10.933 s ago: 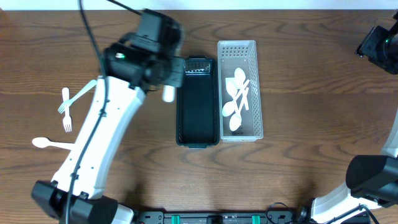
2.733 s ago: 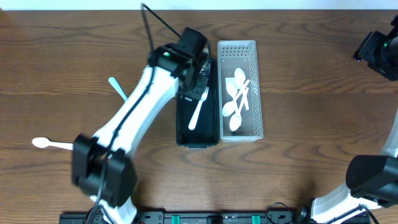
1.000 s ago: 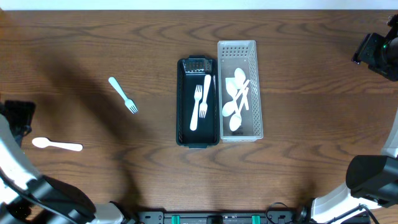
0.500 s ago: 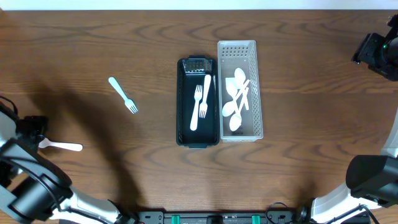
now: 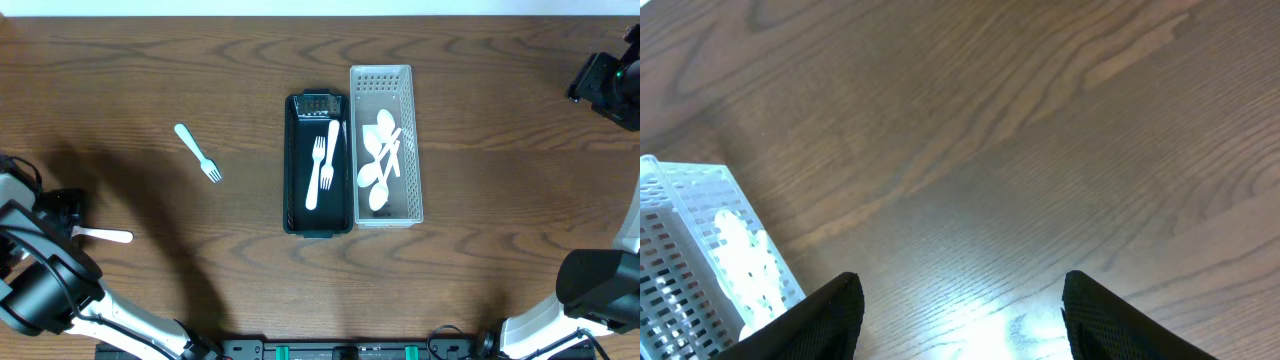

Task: Pack container
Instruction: 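Reach the left gripper to the white spoon and grasp it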

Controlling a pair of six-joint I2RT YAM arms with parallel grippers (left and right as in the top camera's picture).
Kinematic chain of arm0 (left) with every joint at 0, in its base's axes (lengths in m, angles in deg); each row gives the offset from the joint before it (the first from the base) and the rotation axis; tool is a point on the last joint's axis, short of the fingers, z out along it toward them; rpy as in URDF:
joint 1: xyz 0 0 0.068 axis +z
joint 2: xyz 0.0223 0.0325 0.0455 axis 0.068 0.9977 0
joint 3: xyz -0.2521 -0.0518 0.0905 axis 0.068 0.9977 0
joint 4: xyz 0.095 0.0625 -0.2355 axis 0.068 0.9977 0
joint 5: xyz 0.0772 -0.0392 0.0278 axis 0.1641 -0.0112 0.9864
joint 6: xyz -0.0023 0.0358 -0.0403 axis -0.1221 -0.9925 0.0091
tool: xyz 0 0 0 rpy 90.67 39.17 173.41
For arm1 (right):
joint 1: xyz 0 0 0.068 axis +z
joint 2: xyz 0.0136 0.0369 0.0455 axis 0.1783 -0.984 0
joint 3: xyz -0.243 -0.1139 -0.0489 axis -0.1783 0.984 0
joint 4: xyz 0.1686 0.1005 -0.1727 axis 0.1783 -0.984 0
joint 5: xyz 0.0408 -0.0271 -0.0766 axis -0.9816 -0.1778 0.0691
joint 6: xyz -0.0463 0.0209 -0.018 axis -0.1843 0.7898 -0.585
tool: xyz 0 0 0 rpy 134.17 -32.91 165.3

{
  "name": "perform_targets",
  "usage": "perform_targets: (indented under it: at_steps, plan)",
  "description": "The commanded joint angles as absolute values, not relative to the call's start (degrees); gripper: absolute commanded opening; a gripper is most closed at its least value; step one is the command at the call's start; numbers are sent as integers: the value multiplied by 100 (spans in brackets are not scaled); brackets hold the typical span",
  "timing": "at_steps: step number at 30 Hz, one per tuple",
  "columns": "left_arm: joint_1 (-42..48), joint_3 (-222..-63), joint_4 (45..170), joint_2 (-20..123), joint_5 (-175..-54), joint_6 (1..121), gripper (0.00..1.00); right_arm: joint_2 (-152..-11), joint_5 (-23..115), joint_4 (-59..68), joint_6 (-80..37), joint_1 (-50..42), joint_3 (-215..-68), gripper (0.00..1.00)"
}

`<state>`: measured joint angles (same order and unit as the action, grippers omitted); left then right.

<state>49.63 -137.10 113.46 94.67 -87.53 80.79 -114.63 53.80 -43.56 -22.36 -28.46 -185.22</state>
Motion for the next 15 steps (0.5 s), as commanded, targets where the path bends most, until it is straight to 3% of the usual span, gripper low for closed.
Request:
perform_targets:
  at_steps: [1,6,15]
  plan:
    - [4806,-13680,11343,9731,-8639,8112,75,-11456,5363,-4363,-2132,-2862,-18570,67]
    - [4640,-13680,11322,9731,-8639,8112,56,-11456,5365,-4356,-2086,-2862,-18570,67]
    - [4592,-13680,11365,9731,-8641,8110,51,-11456,5367,-4361,-2092,-2862,-18570,67]
